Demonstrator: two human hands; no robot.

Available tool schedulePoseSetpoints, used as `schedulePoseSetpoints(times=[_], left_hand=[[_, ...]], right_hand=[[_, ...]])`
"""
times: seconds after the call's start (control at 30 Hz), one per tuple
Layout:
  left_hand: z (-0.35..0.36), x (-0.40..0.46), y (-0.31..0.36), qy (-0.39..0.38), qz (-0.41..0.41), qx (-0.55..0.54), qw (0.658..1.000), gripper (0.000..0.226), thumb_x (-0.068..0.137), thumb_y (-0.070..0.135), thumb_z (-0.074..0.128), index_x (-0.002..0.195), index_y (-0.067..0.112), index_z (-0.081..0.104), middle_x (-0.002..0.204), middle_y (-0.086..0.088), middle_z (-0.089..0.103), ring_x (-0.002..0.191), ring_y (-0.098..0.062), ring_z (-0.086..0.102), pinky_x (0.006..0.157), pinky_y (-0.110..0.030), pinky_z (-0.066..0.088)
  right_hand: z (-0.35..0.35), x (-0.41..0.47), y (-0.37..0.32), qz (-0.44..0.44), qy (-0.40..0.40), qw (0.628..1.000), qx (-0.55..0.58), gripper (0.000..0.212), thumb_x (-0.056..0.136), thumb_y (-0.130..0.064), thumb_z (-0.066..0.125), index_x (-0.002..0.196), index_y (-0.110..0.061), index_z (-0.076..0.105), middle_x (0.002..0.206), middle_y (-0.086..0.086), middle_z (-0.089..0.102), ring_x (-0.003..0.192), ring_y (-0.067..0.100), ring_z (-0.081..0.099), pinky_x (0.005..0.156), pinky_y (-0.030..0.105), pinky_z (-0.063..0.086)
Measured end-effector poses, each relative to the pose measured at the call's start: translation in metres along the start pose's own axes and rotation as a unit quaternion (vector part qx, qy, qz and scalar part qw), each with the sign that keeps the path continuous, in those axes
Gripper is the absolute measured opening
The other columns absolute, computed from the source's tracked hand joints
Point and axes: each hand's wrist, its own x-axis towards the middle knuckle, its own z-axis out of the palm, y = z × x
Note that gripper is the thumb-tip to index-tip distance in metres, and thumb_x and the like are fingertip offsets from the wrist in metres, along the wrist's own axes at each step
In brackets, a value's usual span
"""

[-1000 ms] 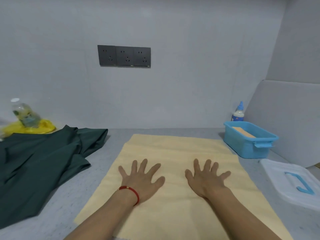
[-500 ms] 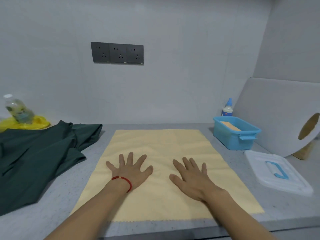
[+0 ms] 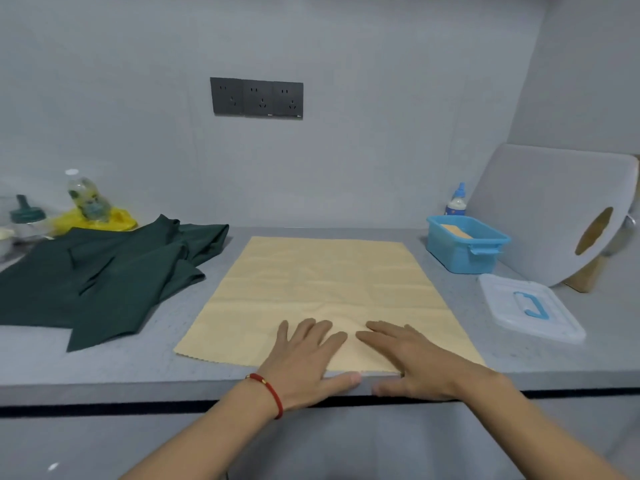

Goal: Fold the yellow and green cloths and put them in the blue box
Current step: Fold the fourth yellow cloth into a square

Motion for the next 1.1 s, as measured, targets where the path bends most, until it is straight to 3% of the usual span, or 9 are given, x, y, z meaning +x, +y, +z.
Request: schedulePoseSetpoints(times=[0.13, 0.37, 0.5, 0.63, 0.73, 0.8, 0.93, 1.03, 1.1], left_hand=[[-0.006, -0.011, 0.0, 0.019, 0.021, 0.035, 0.999, 0.071, 0.093, 0.076, 0.024, 0.149, 0.033, 0.031, 0.156, 0.001, 0.031, 0.141, -0.023, 0.028, 0.11, -0.052, 0.025], [-0.02, -0.019, 0.0, 0.003, 0.03, -0.04, 0.999, 0.055, 0.098, 0.066, 0.037, 0.142, 0.034, 0.046, 0.147, 0.006, 0.043, 0.138, -0.018, 0.035, 0.109, -0.044, 0.032], [-0.035, -0.02, -0.024, 0.005, 0.036, -0.014, 0.999, 0.037, 0.099, 0.035, 0.049, 0.135, 0.03, 0.055, 0.139, 0.009, 0.054, 0.128, -0.017, 0.047, 0.1, -0.038, 0.042], [-0.057, -0.028, -0.067, -0.015, -0.054, 0.029, 0.998, 0.032, 0.09, 0.021, 0.053, 0.118, 0.035, 0.062, 0.12, 0.007, 0.065, 0.114, -0.02, 0.058, 0.09, -0.036, 0.049], [-0.072, -0.029, -0.105, -0.015, -0.142, 0.018, 0.99, 0.008, 0.09, 0.024, 0.057, 0.082, 0.026, 0.056, 0.084, 0.0, 0.063, 0.087, -0.025, 0.059, 0.072, -0.036, 0.05], [-0.079, -0.024, -0.125, 0.004, -0.187, -0.028, 0.982, 0.025, 0.086, 0.023, 0.061, 0.067, 0.02, 0.044, 0.066, -0.001, 0.053, 0.068, -0.023, 0.052, 0.059, -0.034, 0.043], [-0.084, -0.001, -0.153, 0.073, -0.26, -0.172, 0.947, 0.03, 0.08, 0.025, 0.072, 0.061, 0.019, 0.05, 0.056, 0.0, 0.048, 0.058, -0.02, 0.046, 0.052, -0.03, 0.032], [-0.077, 0.024, -0.168, 0.113, -0.301, -0.251, 0.913, 0.019, 0.078, 0.024, 0.075, 0.065, 0.014, 0.065, 0.06, 0.001, 0.056, 0.064, -0.017, 0.047, 0.051, -0.027, 0.034], [-0.068, 0.042, -0.175, 0.144, -0.332, -0.294, 0.885, 0.024, 0.076, 0.021, 0.076, 0.06, 0.016, 0.058, 0.06, 0.003, 0.052, 0.061, -0.018, 0.044, 0.048, -0.025, 0.034]], right_hand=[[-0.001, -0.029, 0.005, 0.016, 0.045, 0.999, 0.021, 0.065, 0.092, -0.046, 0.061, 0.153, -0.042, 0.038, 0.163, -0.015, 0.028, 0.15, 0.004, 0.022, 0.116, 0.015, 0.014], [-0.008, -0.067, 0.019, 0.118, 0.163, 0.977, 0.067, 0.034, 0.093, -0.01, 0.058, 0.115, -0.031, 0.074, 0.124, -0.015, 0.067, 0.118, 0.008, 0.06, 0.104, 0.026, 0.046], [-0.011, -0.067, 0.027, 0.159, 0.214, 0.96, 0.086, 0.022, 0.095, -0.014, 0.059, 0.094, -0.026, 0.076, 0.094, -0.012, 0.074, 0.093, 0.013, 0.065, 0.085, 0.036, 0.054], [-0.016, -0.057, 0.041, 0.199, 0.258, 0.942, 0.083, 0.027, 0.091, -0.015, 0.057, 0.064, -0.014, 0.051, 0.061, 0.003, 0.057, 0.068, 0.027, 0.054, 0.063, 0.043, 0.047], [-0.021, -0.043, 0.052, 0.221, 0.276, 0.932, 0.083, 0.03, 0.09, -0.018, 0.06, 0.065, -0.009, 0.048, 0.059, 0.007, 0.054, 0.064, 0.027, 0.053, 0.061, 0.04, 0.046], [-0.024, -0.032, 0.056, 0.236, 0.282, 0.926, 0.084, 0.027, 0.091, -0.02, 0.062, 0.066, -0.013, 0.054, 0.06, 0.003, 0.057, 0.064, 0.024, 0.054, 0.064, 0.04, 0.05], [-0.031, -0.001, 0.065, 0.271, 0.3, 0.91, 0.089, 0.012, 0.092, -0.026, 0.061, 0.082, -0.023, 0.067, 0.078, -0.002, 0.068, 0.077, 0.024, 0.06, 0.069, 0.04, 0.053], [-0.034, 0.028, 0.076, 0.302, 0.329, 0.89, 0.091, 0.013, 0.092, -0.031, 0.062, 0.084, -0.024, 0.069, 0.079, -0.002, 0.068, 0.078, 0.024, 0.06, 0.066, 0.038, 0.05], [-0.037, 0.048, 0.083, 0.32, 0.351, 0.876, 0.083, 0.015, 0.093, -0.036, 0.064, 0.085, -0.025, 0.069, 0.08, -0.002, 0.068, 0.078, 0.024, 0.06, 0.065, 0.036, 0.048]])
